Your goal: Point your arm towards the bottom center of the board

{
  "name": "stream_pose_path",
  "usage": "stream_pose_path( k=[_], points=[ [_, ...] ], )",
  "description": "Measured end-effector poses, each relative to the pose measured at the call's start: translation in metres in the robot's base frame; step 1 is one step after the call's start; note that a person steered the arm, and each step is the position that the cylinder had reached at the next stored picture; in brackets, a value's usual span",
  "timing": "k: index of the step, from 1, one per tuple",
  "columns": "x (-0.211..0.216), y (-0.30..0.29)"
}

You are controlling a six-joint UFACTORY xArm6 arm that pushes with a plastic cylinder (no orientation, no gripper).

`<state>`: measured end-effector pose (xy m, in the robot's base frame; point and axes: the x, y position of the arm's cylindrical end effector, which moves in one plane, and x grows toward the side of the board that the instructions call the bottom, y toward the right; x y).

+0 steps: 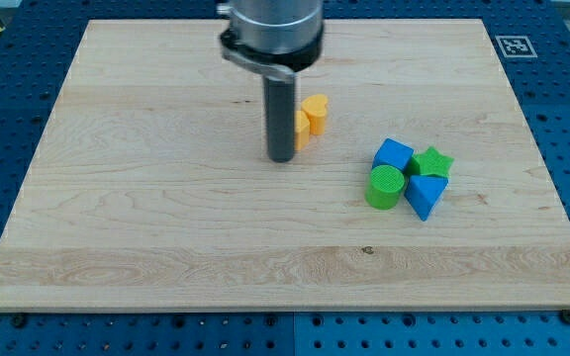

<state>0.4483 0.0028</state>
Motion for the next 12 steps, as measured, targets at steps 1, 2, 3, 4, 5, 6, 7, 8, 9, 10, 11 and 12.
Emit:
stream_pose_path(
  k=[1, 2, 3, 4, 5, 6, 7, 8, 9, 10, 11, 12],
  points=[
    [-0.006, 0.004],
    [-0.015, 0.0],
    [-0.017, -0.004],
    [0.01, -0.031],
    [0.011, -0.034],
    [0.011, -0.034],
    [0.017, -0.047],
    [0.053, -0.068],
    [0.055, -0.074],
    [0.055, -0.074],
    [0.065, -0.072],
    [0.091, -0.065]
  ],
)
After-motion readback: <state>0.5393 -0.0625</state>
